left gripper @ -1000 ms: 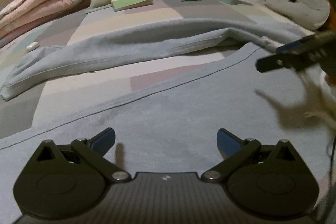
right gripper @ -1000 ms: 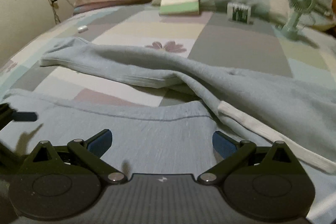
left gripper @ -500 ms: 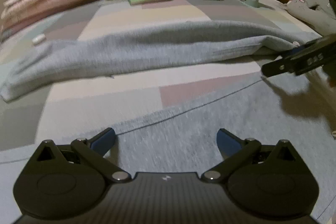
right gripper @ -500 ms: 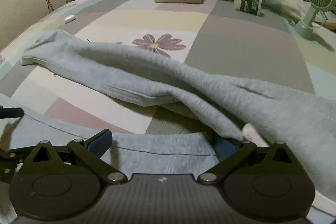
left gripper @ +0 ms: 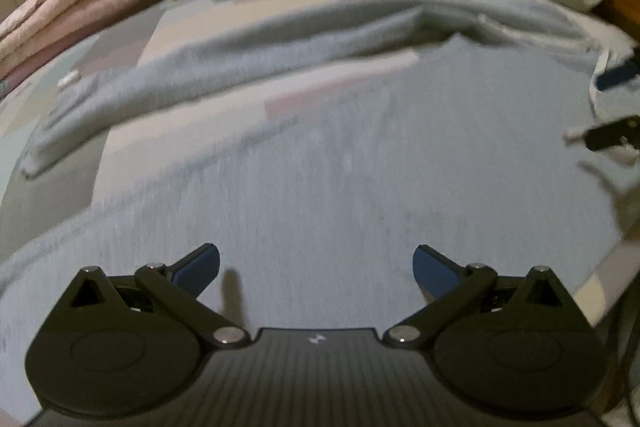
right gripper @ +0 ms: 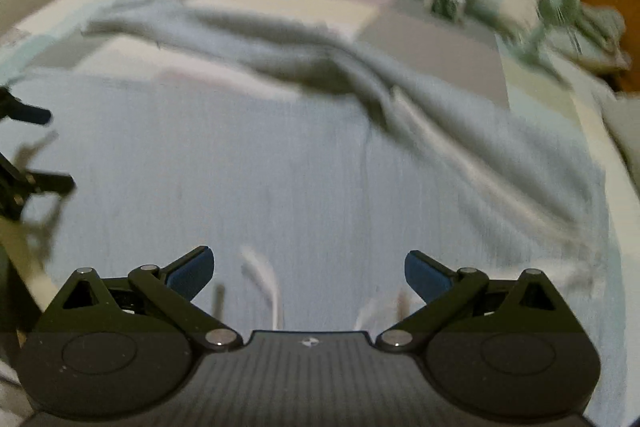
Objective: Fold clothes
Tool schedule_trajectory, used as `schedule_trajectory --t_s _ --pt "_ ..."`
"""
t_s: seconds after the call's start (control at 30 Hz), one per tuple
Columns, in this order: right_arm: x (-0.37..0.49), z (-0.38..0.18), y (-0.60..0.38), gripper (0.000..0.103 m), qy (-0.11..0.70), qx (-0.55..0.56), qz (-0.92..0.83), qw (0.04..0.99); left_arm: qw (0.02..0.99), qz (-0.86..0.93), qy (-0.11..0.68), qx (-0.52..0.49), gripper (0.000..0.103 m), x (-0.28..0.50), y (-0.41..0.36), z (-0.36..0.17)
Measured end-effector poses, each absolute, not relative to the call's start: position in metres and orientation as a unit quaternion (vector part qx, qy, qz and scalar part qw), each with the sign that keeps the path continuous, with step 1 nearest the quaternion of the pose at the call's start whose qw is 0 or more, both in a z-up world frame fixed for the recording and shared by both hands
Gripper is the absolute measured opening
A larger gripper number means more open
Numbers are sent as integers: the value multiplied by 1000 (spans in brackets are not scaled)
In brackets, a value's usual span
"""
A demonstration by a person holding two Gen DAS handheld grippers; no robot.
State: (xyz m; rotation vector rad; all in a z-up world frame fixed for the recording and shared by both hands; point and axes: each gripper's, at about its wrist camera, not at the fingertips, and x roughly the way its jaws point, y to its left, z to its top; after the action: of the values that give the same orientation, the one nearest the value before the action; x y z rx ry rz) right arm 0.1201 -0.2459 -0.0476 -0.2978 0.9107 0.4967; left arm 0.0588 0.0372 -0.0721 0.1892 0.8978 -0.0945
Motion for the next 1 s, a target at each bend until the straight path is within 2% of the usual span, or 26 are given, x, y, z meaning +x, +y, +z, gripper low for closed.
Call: schedule_trajectory --t_s 0.13,0.47,0.73,1.0 --pt "102 -63 -265 103 442 -100 223 863 891 -34 449 53 102 54 50 -73" --pt "94 -37 -273 103 400 -48 243 882 907 -37 407 97 102 51 24 -49" --pt "110 -59 -247 103 438 -6 278 855 908 -55 401 106 102 50 6 -45" --pt "99 -45 -240 103 463 24 374 803 909 -53 403 96 102 56 5 -49"
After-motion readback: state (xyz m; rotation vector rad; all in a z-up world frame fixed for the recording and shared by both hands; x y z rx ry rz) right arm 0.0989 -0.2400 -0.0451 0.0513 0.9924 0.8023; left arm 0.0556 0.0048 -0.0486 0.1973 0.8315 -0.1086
